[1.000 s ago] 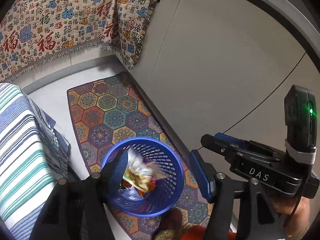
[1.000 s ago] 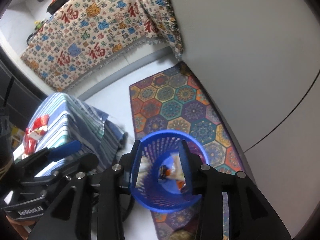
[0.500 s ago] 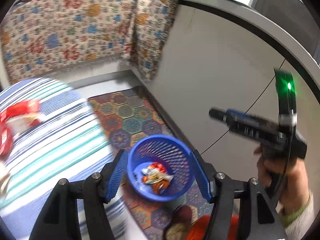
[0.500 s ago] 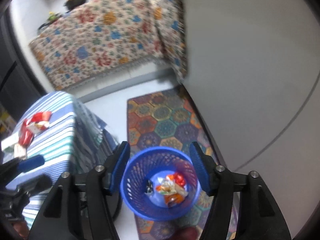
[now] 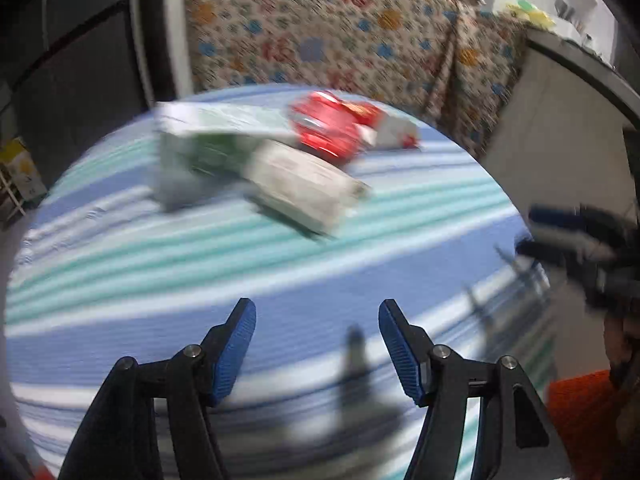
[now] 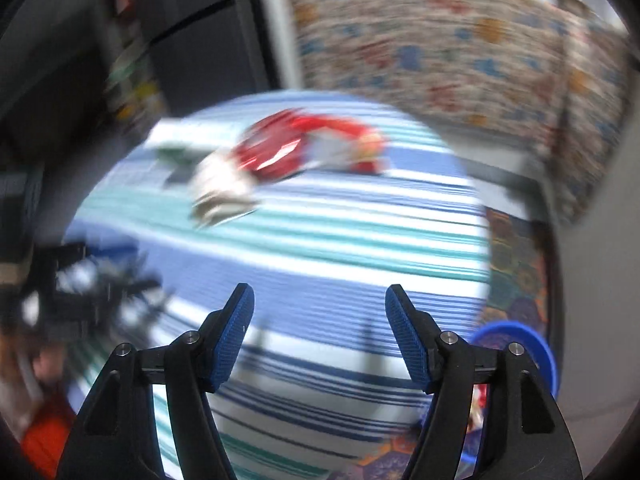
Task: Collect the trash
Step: 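Move both tools back to the table toward the white milk carton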
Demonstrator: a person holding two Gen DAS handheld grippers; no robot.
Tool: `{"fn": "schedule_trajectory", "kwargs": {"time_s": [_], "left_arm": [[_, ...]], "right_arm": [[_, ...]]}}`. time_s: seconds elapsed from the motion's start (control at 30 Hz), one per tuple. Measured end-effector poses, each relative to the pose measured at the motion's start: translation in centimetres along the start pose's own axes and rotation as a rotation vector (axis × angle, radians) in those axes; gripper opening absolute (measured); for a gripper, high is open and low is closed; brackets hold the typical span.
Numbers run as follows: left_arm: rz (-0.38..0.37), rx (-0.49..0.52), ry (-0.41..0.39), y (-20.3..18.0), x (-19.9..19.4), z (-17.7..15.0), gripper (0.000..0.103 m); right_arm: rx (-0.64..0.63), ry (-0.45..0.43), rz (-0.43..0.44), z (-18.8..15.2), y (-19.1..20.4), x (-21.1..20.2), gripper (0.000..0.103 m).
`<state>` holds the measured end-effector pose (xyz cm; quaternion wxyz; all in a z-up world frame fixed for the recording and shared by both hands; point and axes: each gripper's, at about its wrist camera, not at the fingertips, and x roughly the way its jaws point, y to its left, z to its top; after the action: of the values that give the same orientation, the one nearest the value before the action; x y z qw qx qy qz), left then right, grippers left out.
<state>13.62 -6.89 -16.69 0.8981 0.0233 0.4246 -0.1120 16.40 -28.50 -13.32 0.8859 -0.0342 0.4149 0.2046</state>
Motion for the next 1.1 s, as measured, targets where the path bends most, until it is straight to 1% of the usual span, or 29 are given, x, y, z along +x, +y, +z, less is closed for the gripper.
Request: {"fn": "schedule_trajectory", "kwargs": {"time_s": [0.07,0.1,0.13,0.17,0.23,0.27,0.4,0.47,0.5,0.63,0.67,0.7,0.73,0.77,0.87,0.93,0.97,1.03,1.1], "left_arm": [[-0.016,0.027,-0.048,2.1,-0.9,1.4,0.066],[-0.028,0.052,-0.073,3.3,-1.3,2.5,0.068],[-0.038,0.071,-0.080,3.9,-1.4,3.1,0.076],[-0.050,0.100,-0.081,4.8,-1.3,4.0,0.079],[-0.077,0.174,-0.060,6.2,-0.5,6.2,0.079],[-0.080,0.202,-0.052,6.5,-0.2,6.7,0.079],[-0.081,0.360,-0.028,7.6,1.4,8.5,0.079],[-0.055,0.429,-0.025,6.9,2.6,9.0,0.079],[-0.044,0.452,-0.032,6.8,3.0,9.3,0.079],[-0.045,0.502,-0.039,6.4,4.9,9.6,0.079],[-0.039,0.514,-0.041,6.3,5.3,9.5,0.076],[-0.037,0.516,-0.043,6.2,5.5,9.3,0.070],[-0.041,0.508,-0.040,6.3,5.7,9.3,0.055],[-0.053,0.485,-0.032,6.5,5.7,9.3,0.050],[-0.051,0.409,-0.041,6.8,4.9,8.4,0.048],[-0.041,0.345,-0.047,6.8,3.5,7.3,0.047],[-0.037,0.304,-0.046,6.8,2.7,6.5,0.045],[-0.006,0.210,-0.039,7.0,0.9,4.6,0.045],[0.010,0.081,-0.031,7.3,-0.7,1.9,0.045]], "right_arm": [[-0.055,0.005,0.012,0.1,2.0,0.8,0.070],[-0.065,0.001,0.017,0.2,2.5,1.1,0.070],[-0.064,-0.001,0.022,0.5,2.6,1.2,0.070],[-0.046,-0.004,0.028,0.7,2.4,1.4,0.070],[-0.009,-0.005,0.032,1.0,1.5,1.8,0.070],[0.022,-0.002,0.030,1.1,0.9,2.1,0.070],[0.098,0.016,0.022,1.4,-0.1,3.1,0.070],[0.114,0.022,0.018,1.7,-0.4,3.5,0.070],[0.115,0.024,0.017,1.8,-0.4,3.6,0.070],[0.112,0.034,0.020,2.1,0.0,4.3,0.070],[0.105,0.038,0.020,2.2,0.2,4.6,0.070],[0.100,0.040,0.020,2.2,0.3,4.7,0.070],[0.092,0.042,0.019,2.3,0.4,4.8,0.070],[0.086,0.043,0.020,2.3,0.5,4.9,0.070],[0.037,0.048,0.029,2.6,1.1,5.2,0.071],[0.006,0.054,0.050,2.9,1.7,5.4,0.071],[-0.008,0.059,0.072,3.1,2.1,5.7,0.073],[-0.025,0.067,0.104,3.3,2.8,6.2,0.078],[-0.052,0.064,0.111,3.8,3.5,6.9,0.085]]}}
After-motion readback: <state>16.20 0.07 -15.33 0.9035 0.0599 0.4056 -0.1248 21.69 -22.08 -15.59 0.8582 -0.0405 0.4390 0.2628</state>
